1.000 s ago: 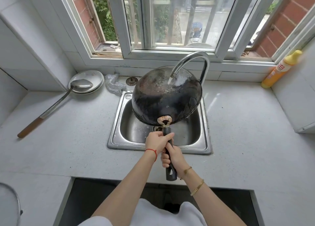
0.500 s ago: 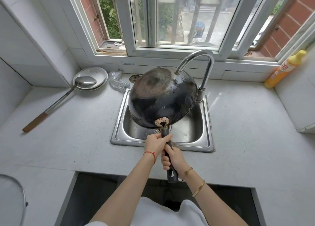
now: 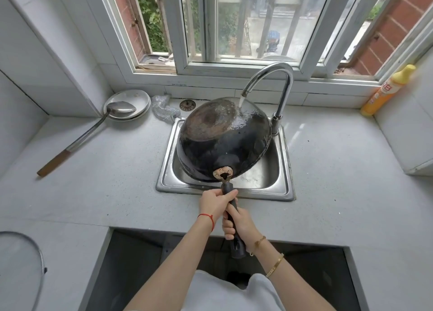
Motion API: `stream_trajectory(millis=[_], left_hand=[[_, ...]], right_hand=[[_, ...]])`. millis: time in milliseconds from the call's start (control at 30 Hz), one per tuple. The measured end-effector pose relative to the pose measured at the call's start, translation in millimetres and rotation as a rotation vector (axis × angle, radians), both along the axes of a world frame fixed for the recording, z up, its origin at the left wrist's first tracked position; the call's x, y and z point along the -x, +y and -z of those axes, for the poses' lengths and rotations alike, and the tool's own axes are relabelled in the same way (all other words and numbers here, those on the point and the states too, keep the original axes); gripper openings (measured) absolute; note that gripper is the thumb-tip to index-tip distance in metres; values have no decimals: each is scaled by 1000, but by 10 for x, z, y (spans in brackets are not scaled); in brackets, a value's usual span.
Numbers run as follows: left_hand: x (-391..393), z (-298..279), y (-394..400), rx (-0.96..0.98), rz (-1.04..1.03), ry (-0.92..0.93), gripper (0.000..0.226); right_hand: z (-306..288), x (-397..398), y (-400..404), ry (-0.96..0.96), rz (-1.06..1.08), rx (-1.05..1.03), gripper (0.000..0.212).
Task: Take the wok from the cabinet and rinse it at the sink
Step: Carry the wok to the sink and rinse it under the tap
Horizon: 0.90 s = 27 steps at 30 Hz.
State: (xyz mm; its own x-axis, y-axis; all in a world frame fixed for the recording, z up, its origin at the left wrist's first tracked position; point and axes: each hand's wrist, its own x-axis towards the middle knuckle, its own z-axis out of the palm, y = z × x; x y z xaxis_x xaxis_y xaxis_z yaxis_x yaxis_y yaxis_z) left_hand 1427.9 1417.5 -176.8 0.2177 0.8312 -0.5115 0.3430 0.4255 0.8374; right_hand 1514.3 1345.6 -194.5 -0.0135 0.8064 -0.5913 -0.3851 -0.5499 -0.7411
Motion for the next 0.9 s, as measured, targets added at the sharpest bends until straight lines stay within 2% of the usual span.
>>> stream_trajectory(millis=[400, 900], left_hand=[[-49, 11, -50, -2, 23, 23, 25], [-214, -93, 305, -34, 35, 34, 31]], right_hand=[[34, -12, -93, 22, 48, 17, 42], [-29, -143, 278, 11, 96, 19, 44]])
